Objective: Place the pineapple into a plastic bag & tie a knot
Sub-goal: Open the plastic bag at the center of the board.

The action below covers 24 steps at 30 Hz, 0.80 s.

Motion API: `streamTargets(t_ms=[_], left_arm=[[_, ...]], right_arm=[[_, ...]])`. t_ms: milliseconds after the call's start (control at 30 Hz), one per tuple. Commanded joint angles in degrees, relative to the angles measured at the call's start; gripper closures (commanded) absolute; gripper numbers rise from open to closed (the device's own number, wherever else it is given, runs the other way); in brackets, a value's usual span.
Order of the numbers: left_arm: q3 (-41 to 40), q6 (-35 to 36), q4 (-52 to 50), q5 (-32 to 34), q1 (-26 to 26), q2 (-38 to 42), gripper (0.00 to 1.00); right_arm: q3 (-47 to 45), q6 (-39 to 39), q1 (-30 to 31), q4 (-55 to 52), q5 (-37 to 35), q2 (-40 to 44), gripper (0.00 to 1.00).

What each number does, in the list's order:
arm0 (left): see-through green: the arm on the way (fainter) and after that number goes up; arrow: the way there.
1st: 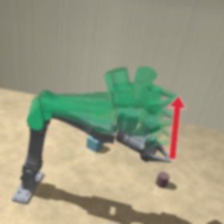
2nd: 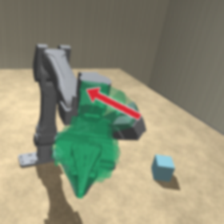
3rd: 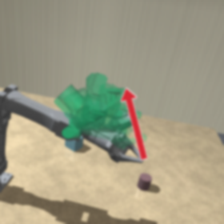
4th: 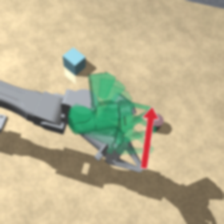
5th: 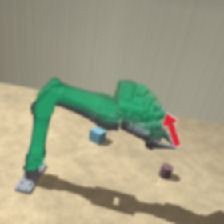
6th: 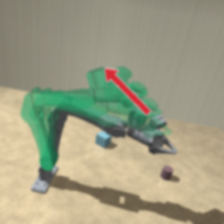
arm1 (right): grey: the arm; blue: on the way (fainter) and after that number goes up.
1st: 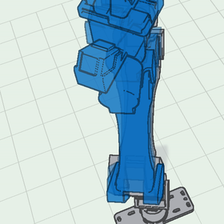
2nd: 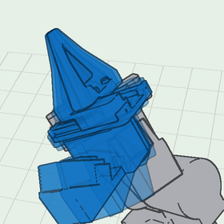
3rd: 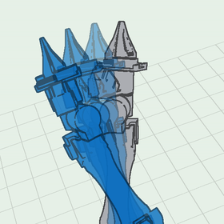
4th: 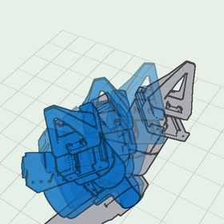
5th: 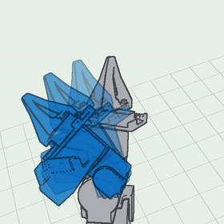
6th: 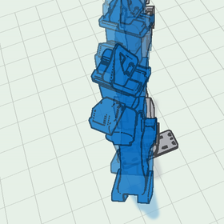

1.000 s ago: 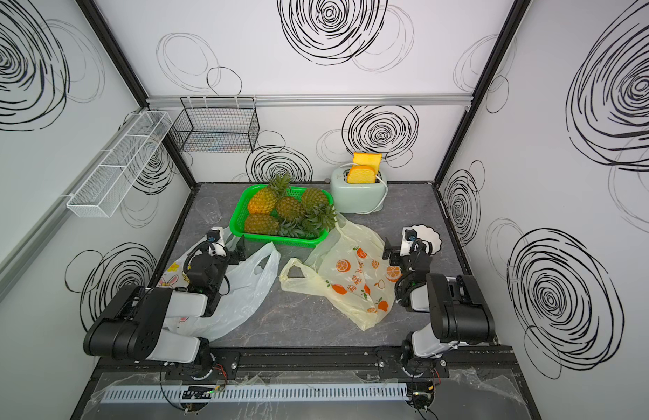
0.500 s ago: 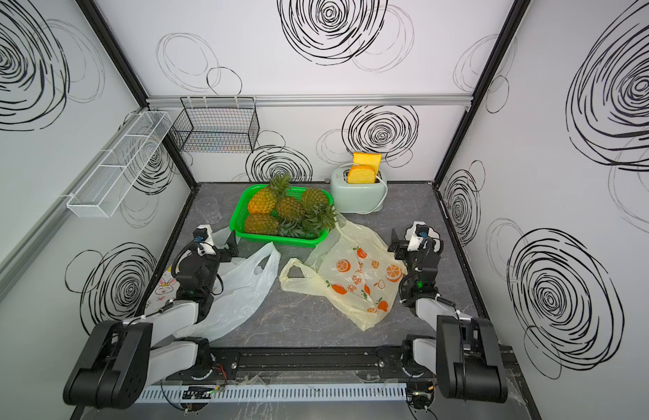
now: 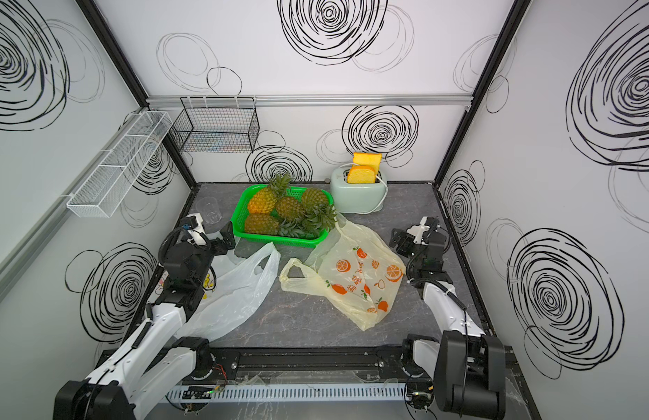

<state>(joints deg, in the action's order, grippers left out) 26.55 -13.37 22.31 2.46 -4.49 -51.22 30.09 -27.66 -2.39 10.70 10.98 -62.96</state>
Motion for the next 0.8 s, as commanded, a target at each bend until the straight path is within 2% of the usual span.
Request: streamTargets(t_ms=[0,167,367,500,567,767], left_arm=[[4.5,-4.5,-9.0,-4.0,-4.3,-0.4,0.02],[4.9,-10.8,-10.7,-10.8,-10.3,2.0,0.02],[4.4,-13.9,-15.5,-5.5,-19.5,3.3,0.02],[4.0,-16.6,-17.7,-4.4,-20.6,2.9,0.01],[4.5,-17.0,-19.3,-4.1,-21.0,2.4,0.00],[4.8,-17.5,-22.1,-3.2,-21.1,1.9,0.01]], right_arm=[[4.9,-1.2,7.3,-9.8,-1.4,1.3,0.07],[12.4,0.2,22.1,-21.7,-7.4,-3.1,0.11],[17.7,-1.9,38.9,-25.9,-16.0,-9.5,0.13],[19.3,-6.5,43.9,-25.3,-18.5,-14.5,0.14],[20.6,-10.4,45.0,-25.8,-19.5,-17.6,0.20],[23.6,-20.9,47.6,-24.1,-22.5,-25.5,0.26]])
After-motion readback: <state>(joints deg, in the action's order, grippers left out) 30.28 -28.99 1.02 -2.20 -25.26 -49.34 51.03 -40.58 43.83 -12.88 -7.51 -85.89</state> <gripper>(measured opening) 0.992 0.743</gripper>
